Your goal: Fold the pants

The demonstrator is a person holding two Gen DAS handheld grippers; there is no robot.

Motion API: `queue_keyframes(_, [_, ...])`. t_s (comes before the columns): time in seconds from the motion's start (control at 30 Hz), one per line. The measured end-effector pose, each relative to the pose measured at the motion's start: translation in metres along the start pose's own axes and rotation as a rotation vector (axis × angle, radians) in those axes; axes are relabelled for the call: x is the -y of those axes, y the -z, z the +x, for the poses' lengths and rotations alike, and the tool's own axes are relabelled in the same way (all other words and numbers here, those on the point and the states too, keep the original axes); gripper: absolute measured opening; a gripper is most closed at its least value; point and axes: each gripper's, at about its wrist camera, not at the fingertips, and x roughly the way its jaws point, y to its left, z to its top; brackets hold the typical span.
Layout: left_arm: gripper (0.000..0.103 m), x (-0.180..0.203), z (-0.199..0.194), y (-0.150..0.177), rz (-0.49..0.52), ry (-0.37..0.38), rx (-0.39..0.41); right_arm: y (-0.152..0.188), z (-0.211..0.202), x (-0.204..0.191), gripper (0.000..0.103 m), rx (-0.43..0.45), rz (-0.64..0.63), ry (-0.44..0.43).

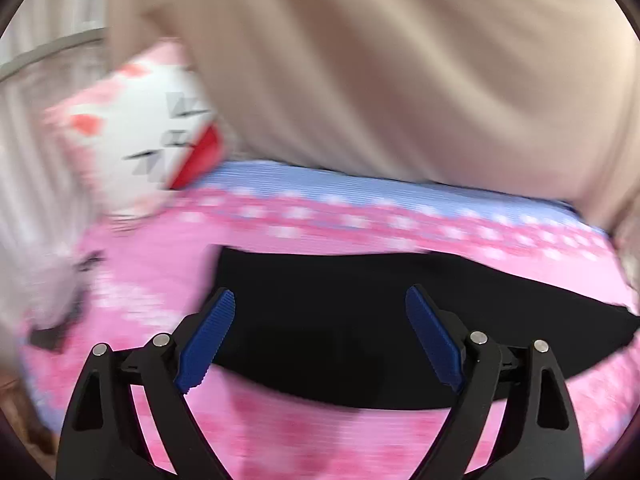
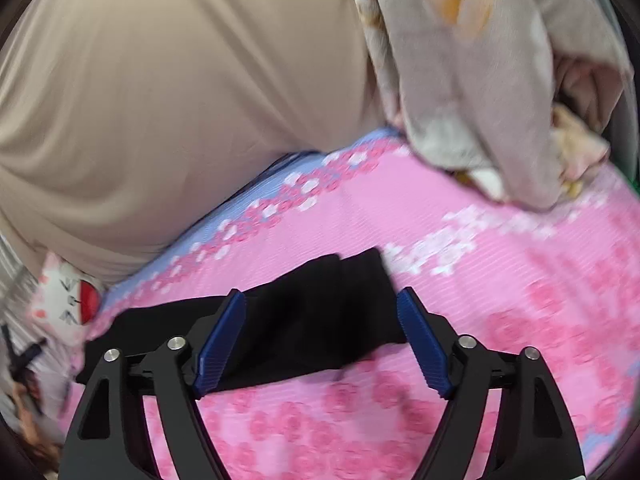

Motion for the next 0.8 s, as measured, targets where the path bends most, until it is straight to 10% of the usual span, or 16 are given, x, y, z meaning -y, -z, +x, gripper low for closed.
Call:
queue_keyframes(0.1, [0.085,0.049,0.011,0.008,0.039,0.131,-0.032,-0.001,0.034,-0.002,0.066,-0.065,0.022,-0.006])
queue_keyframes(0.13, [0.085,0.061,0.014,0.01,0.052,0.157,-0.038,-0.004,0.05,-0.011,0.018,-0.088,-0.043,0.034])
queue_keyframes(0.17, [0.085,0.071,0.017,0.012,0.062,0.167,-0.043,-0.008,0.06,-0.022,0.01,-0.105,-0.108,0.061])
queue_keyframes(0.4, [0.085,0.114,0.03,0.033,0.151,0.185,-0.091,-0.019,-0.008,-0.087,0.028,0.168,-0.43,0.043])
queue_keyframes(0.47, [0.085,0.115,0.037,0.041,0.141,0.188,-0.115,0.004,0.006,-0.061,0.047,0.099,-0.469,0.161])
queue_keyframes(0.57, [0.085,0.115,0.051,0.049,0.123,0.166,-0.165,0.036,0.026,0.006,0.046,-0.074,-0.361,0.377])
queue_keyframes(0.8, [0.085,0.128,0.057,0.047,0.145,0.167,-0.165,0.027,-0.027,0.038,0.049,0.011,0.001,0.078])
